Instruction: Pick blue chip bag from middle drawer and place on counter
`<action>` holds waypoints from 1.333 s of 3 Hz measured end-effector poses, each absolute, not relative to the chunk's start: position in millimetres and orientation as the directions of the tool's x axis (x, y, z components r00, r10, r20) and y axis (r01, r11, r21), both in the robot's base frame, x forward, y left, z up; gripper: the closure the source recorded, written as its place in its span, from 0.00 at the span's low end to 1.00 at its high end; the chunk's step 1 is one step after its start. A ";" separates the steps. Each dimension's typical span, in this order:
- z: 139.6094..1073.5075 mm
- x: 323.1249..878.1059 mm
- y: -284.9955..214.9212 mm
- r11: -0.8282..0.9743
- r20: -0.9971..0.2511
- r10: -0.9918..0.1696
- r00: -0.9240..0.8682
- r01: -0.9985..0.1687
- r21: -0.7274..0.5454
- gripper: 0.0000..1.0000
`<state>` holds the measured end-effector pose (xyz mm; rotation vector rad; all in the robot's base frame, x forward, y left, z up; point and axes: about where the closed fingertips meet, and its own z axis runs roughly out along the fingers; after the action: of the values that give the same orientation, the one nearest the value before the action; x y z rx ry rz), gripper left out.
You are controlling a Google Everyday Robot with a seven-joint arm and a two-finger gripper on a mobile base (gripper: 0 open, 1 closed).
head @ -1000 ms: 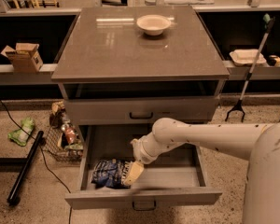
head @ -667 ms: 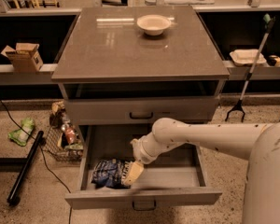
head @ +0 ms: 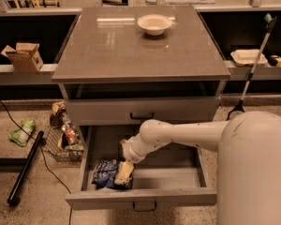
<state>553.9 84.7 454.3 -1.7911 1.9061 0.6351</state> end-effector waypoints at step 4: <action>380.0 572.2 119.3 0.027 -0.629 -0.776 -0.051 -0.999 0.047 0.00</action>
Offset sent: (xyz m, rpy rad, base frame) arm 0.0227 0.0343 -0.0687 0.0276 -0.0048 0.0235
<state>572.2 119.3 380.0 -1.7993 1.8792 0.6869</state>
